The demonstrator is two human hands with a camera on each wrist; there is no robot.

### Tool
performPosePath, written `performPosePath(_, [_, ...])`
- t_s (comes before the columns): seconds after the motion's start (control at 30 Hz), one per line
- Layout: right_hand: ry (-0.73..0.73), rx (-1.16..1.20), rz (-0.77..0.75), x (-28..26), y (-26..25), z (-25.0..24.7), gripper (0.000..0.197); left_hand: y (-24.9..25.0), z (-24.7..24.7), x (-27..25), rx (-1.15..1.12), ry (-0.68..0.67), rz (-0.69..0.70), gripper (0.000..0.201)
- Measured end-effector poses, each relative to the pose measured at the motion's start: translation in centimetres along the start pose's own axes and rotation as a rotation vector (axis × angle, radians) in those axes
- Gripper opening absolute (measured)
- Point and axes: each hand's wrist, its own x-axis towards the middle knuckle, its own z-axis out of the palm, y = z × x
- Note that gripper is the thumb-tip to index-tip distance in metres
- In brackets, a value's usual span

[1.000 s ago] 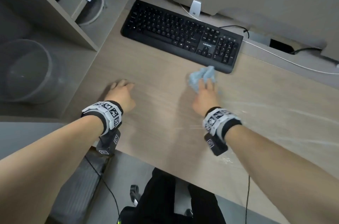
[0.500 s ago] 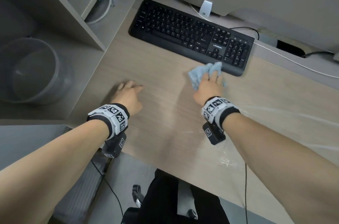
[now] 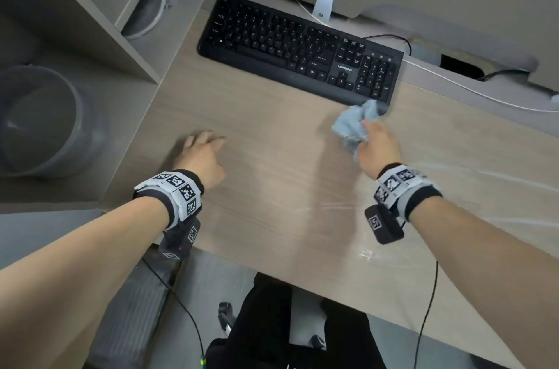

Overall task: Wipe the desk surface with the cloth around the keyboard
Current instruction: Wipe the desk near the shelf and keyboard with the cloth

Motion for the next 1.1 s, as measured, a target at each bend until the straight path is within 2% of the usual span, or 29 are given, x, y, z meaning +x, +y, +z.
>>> performPosePath(0.07, [-0.004,-0.059,0.076,1.7,0.7,0.2,0.043,-0.2,0.2,0.1,-0.045,0.007,-0.006,0.072])
performPosePath(0.13, [-0.048,-0.175,0.025,2.2,-0.1,2.2,0.056,-0.6,0.5,0.2,-0.105,0.055,-0.001,0.071])
performPosePath(0.23, [-0.17,-0.211,-0.22,0.1,-4.5,5.8,0.068,-1.7,1.2,-0.8,-0.163,0.135,-0.061,0.064])
performPosePath(0.33, [-0.305,-0.252,-0.495,-5.5,-8.7,9.1,0.071,-2.4,2.3,-2.6,-0.139,0.144,-0.125,0.057])
performPosePath(0.4, [-0.378,-0.287,-0.685,-9.9,-8.7,11.5,0.071,-2.0,3.2,-4.0,-0.144,0.134,-0.145,0.054])
performPosePath(0.47, [-0.452,-0.256,-0.795,-13.0,-7.3,12.5,0.067,-1.2,4.2,-5.3,-0.163,0.137,-0.149,0.054])
performPosePath(0.5, [-0.468,-0.218,-0.791,-13.6,-6.5,12.3,0.063,-0.8,4.7,-5.8,-0.173,0.146,-0.144,0.053])
performPosePath(0.57, [-0.425,-0.142,-0.69,-13.5,-5.0,10.4,0.055,-0.1,5.6,-6.9,-0.187,0.156,-0.137,0.053])
performPosePath(0.73, [-0.082,-0.037,-0.29,-9.2,0.7,4.1,0.047,1.7,7.7,-9.0,-0.189,0.168,-0.157,0.051])
performPosePath(0.8, [-0.067,-0.118,-0.155,-7.7,3.5,2.3,0.047,2.0,8.4,-9.4,-0.187,0.163,-0.156,0.051])
performPosePath(0.87, [-0.095,-0.244,-0.096,-7.4,5.0,2.3,0.052,2.3,9.0,-9.7,-0.177,0.163,-0.15,0.053])
performPosePath(0.97, [-0.11,-0.359,-0.219,-9.3,3.6,5.7,0.056,2.6,9.3,-10.0,-0.173,0.179,-0.155,0.054])
performPosePath(1.1, [-0.325,-0.426,-0.598,-15.1,-0.1,11.7,0.044,2.9,9.0,-10.4,-0.15,0.169,-0.152,0.059])
